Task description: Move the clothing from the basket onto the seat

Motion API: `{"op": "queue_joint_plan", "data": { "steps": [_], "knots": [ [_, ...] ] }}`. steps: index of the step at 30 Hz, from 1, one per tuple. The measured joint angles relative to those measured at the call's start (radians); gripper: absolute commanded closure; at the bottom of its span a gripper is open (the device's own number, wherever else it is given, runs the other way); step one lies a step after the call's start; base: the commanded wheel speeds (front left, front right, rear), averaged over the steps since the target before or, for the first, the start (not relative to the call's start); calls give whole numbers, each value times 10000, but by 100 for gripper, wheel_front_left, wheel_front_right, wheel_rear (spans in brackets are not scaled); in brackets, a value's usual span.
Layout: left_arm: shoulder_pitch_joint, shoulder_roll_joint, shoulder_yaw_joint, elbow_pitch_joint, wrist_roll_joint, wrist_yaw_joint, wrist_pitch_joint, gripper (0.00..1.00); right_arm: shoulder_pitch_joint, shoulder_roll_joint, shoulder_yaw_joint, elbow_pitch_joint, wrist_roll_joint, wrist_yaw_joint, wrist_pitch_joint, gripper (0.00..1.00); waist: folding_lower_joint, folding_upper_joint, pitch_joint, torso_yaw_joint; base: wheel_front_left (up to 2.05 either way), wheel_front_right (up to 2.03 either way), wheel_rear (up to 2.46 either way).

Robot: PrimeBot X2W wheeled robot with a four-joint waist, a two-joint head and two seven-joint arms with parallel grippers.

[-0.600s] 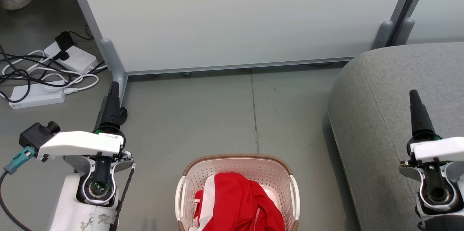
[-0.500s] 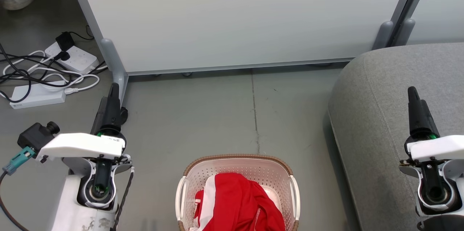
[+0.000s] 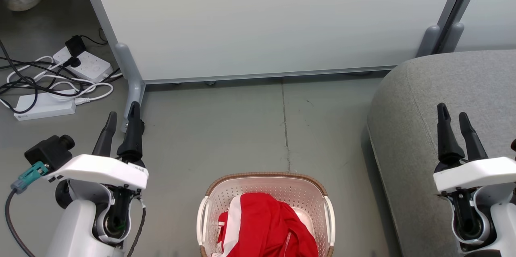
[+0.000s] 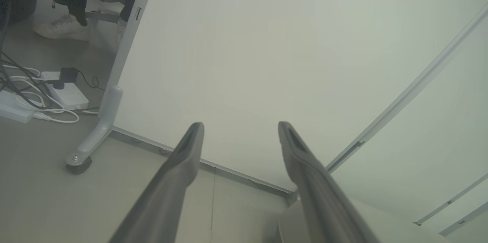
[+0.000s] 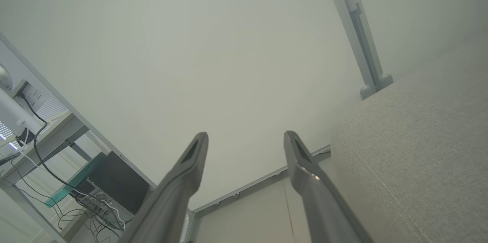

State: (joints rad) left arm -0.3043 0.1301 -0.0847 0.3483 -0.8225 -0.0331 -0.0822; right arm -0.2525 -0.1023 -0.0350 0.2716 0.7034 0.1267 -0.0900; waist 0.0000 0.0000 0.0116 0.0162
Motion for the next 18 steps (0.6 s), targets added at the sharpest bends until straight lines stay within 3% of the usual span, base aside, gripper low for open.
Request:
{"op": "queue_joint_plan", "data": {
  "steps": [18],
  "knots": [
    [563, 451, -867, -525, 2389, 343, -259, 0, 372, 73, 343, 19, -2146, 2, -336, 0, 0, 0, -44, 50, 0, 0, 0]
  ]
}}
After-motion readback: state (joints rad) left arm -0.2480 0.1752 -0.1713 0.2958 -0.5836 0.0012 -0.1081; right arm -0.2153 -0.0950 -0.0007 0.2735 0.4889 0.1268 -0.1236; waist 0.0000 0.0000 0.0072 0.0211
